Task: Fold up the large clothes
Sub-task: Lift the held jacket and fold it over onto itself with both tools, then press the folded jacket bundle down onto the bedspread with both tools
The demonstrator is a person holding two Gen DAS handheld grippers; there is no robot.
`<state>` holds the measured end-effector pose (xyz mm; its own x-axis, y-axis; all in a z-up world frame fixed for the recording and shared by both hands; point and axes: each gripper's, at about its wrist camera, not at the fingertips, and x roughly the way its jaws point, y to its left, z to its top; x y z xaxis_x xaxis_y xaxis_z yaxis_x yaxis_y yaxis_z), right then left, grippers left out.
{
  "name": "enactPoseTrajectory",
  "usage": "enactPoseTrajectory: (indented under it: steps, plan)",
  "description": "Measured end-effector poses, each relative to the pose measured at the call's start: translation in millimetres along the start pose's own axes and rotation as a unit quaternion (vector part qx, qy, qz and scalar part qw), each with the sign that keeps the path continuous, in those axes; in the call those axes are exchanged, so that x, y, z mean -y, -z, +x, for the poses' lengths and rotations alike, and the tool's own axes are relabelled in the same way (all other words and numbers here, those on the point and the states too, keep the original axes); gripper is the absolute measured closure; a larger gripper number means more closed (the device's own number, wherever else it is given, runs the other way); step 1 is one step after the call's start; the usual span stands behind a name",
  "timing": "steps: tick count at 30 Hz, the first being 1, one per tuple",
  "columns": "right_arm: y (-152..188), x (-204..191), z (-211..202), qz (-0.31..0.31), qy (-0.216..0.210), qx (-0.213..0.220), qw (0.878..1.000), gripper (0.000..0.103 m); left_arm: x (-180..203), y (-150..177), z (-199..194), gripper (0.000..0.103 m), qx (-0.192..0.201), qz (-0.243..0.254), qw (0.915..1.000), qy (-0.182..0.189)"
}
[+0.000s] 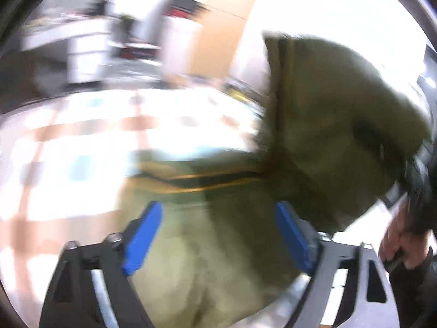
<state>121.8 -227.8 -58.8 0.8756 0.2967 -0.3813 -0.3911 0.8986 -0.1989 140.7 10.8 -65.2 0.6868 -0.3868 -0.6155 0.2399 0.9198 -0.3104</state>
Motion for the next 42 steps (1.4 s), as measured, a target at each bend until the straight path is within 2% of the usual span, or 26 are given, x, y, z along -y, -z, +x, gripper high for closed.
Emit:
enactPoseTrajectory:
  steps: [1, 3, 5, 6, 9, 11, 13, 15, 16, 17, 20, 21, 22, 23, 25, 27, 28, 29, 32, 33, 35, 36, 38, 40, 41, 42]
  plan:
    - [6, -33, 4, -0.039, -0.01, -0.007, 0.999, 0.085, -27, 7, -19, 0.017, 0.007, -0.025, 0.9994, -0.023]
    - [22, -80, 16, -0.079, -0.04, -0.033, 0.996, 0.083, -66, 18, -44, 0.017, 0.005, -0.06, 0.9974, -0.038]
    - [49, -127, 41, -0.107, -0.076, -0.091, 0.987, 0.082, -93, 24, -61, 0.017, 0.006, -0.081, 0.995, -0.058]
    - [65, -146, 56, -0.12, -0.078, -0.124, 0.982, 0.077, -102, 24, -67, 0.017, 0.004, -0.085, 0.9942, -0.066]
    - [74, -169, 58, -0.128, -0.037, -0.125, 0.983, 0.061, -103, 18, -74, 0.017, 0.0, -0.077, 0.9964, -0.034]
    - [63, -163, 56, -0.092, -0.049, -0.137, 0.985, 0.058, -90, 9, -73, 0.017, 0.002, -0.055, 0.9977, -0.038]
    - [56, -156, 47, -0.054, -0.101, -0.149, 0.982, 0.04, -72, -3, -65, 0.017, -0.004, -0.027, 0.9995, -0.017]
    - [57, -148, 32, -0.038, -0.14, -0.14, 0.979, 0.037, -48, -18, -47, 0.017, -0.016, -0.005, 0.9997, 0.02]
    - [54, -138, 25, -0.015, -0.173, -0.138, 0.975, 0.034, -34, -23, -35, 0.017, -0.02, 0.002, 0.9996, 0.02]
    - [55, -127, 22, 0.016, -0.203, -0.14, 0.969, 0.033, -28, -26, -29, 0.017, -0.028, 0.01, 0.9993, 0.023]
    - [65, -69, 7, 0.159, -0.302, -0.124, 0.932, 0.035, -6, -32, -19, 0.017, -0.046, 0.023, 0.9974, 0.051]
    - [69, -47, 2, 0.206, -0.313, -0.11, 0.921, 0.035, 4, -32, -17, 0.017, -0.054, 0.03, 0.996, 0.064]
    - [74, -26, 1, 0.243, -0.308, -0.098, 0.915, 0.035, 15, -31, -17, 0.017, -0.062, 0.04, 0.9945, 0.074]
    - [78, -9, -4, 0.266, -0.295, -0.089, 0.914, 0.035, 23, -29, -16, 0.017, -0.067, 0.047, 0.9927, 0.088]
    - [88, 26, -11, 0.299, -0.25, -0.073, 0.918, 0.033, 46, -21, -11, 0.017, -0.084, 0.065, 0.9845, 0.14]
    - [97, 49, -12, 0.326, -0.237, -0.066, 0.913, 0.038, 65, -8, 5, 0.017, -0.117, 0.089, 0.9781, 0.147]
    - [101, 58, -13, 0.338, -0.233, -0.061, 0.91, 0.047, 73, 3, 18, 0.017, -0.134, 0.105, 0.9767, 0.13]
    - [106, 66, -15, 0.346, -0.232, -0.059, 0.907, 0.052, 77, 11, 27, 0.017, -0.146, 0.118, 0.9759, 0.112]
    - [113, 74, 4, 0.364, -0.244, -0.088, 0.895, 0.063, 69, 37, 58, 0.017, -0.172, 0.154, 0.973, 0.01]
    - [117, 74, 13, 0.366, -0.255, -0.108, 0.888, 0.064, 58, 42, 66, 0.02, -0.18, 0.153, 0.9717, -0.004]
    - [128, 74, 32, 0.375, -0.3, -0.162, 0.862, 0.063, 38, 49, 72, 0.022, -0.182, 0.135, 0.9739, -0.008]
    - [133, 70, 38, 0.374, -0.31, -0.178, 0.856, 0.067, 31, 53, 72, 0.022, -0.179, 0.131, 0.975, -0.015]
    - [138, 61, 52, 0.364, -0.312, -0.213, 0.851, 0.081, 26, 60, 71, 0.022, -0.172, 0.136, 0.9752, -0.026]
    - [151, 52, 71, 0.383, -0.331, -0.253, 0.824, 0.102, 22, 66, 69, 0.022, -0.159, 0.145, 0.9751, -0.053]
    - [155, 50, 75, 0.395, -0.336, -0.259, 0.815, 0.103, 22, 66, 70, 0.022, -0.157, 0.143, 0.9755, -0.059]
    - [157, 49, 78, 0.397, -0.341, -0.258, 0.812, 0.103, 16, 68, 69, 0.022, -0.155, 0.134, 0.9768, -0.062]
